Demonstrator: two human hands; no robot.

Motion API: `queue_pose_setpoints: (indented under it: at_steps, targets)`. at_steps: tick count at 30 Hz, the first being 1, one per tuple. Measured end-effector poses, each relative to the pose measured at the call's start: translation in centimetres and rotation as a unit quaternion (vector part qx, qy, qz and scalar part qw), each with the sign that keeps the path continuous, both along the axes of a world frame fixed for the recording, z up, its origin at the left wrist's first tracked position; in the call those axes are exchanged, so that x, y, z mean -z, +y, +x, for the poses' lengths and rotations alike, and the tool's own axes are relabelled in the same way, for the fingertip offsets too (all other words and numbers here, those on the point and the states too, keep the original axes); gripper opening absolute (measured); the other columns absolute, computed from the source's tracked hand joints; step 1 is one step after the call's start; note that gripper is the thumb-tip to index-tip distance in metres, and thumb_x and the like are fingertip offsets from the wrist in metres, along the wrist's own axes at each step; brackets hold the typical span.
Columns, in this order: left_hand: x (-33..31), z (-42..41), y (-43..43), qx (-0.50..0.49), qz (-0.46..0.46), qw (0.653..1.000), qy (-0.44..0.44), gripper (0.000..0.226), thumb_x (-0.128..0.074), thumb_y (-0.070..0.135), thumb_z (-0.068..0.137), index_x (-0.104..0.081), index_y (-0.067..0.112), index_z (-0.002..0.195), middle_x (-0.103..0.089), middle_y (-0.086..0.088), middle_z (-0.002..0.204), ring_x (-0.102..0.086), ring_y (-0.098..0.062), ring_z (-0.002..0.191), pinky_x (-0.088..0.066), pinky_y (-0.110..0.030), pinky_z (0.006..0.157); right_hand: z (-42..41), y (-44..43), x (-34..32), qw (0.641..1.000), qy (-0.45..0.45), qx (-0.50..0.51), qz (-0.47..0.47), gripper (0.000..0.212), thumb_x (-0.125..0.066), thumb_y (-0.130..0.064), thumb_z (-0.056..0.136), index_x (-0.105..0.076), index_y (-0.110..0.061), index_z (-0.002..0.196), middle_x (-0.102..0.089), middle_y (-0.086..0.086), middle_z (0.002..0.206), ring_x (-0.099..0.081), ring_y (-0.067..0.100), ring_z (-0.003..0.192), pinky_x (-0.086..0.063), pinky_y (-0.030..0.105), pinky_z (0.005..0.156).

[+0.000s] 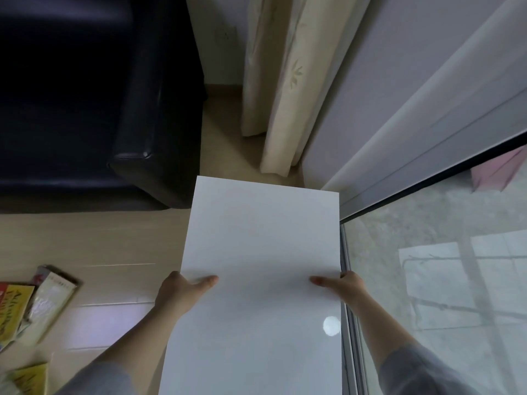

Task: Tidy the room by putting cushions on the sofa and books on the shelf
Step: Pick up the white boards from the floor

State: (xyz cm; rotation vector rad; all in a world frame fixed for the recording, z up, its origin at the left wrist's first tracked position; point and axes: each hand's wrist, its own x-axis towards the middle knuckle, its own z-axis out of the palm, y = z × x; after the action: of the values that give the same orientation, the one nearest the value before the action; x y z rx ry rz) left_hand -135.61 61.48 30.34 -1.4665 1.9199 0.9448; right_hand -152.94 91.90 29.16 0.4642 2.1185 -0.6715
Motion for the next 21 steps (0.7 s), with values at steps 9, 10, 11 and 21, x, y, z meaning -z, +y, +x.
queue_pose_setpoints:
  at_steps: [9,10,11,21]
  targets:
    - [2.5,-2.2,0.6,0.009,0.008,1.0,-0.002,0.089,-0.07,0.069,0.064,-0.055,-0.003,0.114,-0.063,-0.013,0.106,-0.061,-0.028,0.094,-0.042,-0.028,0.065,-2.4,0.3,1.8,1.0,0.01,-0.012,0.02,0.069,-0.091,-0.052,0.044,-0.07,0.0,0.084,-0.068,0.008,0.077,-0.065,0.024,0.072,-0.049,0.034,0.062]
    - [2.6,-2.4,0.8,0.01,0.007,1.0,-0.004,0.089,-0.07,0.069,0.065,-0.055,-0.004,0.114,-0.063,-0.014,0.106,-0.061,-0.028,0.093,-0.042,-0.028,0.064,-2.8,0.4,1.9,0.999,0.011,-0.02,0.022,0.07,-0.09,-0.054,0.044,-0.071,-0.001,0.085,-0.072,0.009,0.081,-0.067,0.024,0.075,-0.053,0.037,0.067]
    - [2.7,-2.5,1.1,0.007,0.01,1.0,-0.008,0.088,-0.069,0.068,0.066,-0.055,-0.005,0.113,-0.063,-0.014,0.105,-0.06,-0.029,0.093,-0.041,-0.028,0.064,-3.2,0.5,2.1,0.999,0.012,-0.025,0.022,0.067,-0.09,-0.053,0.046,-0.072,-0.002,0.086,-0.073,0.011,0.085,-0.068,0.025,0.078,-0.055,0.038,0.072]
    - [4.4,-2.5,2.9,-0.02,0.013,1.0,0.0,0.092,-0.068,0.07,0.066,-0.052,-0.006,0.116,-0.06,-0.018,0.114,-0.058,-0.031,0.101,-0.043,-0.03,0.072,-3.5,-0.2,1.7,0.995,0.09,-0.015,0.044,0.065,-0.088,-0.039,0.064,-0.053,-0.005,0.108,-0.059,0.007,0.104,-0.057,0.024,0.093,-0.045,0.031,0.074]
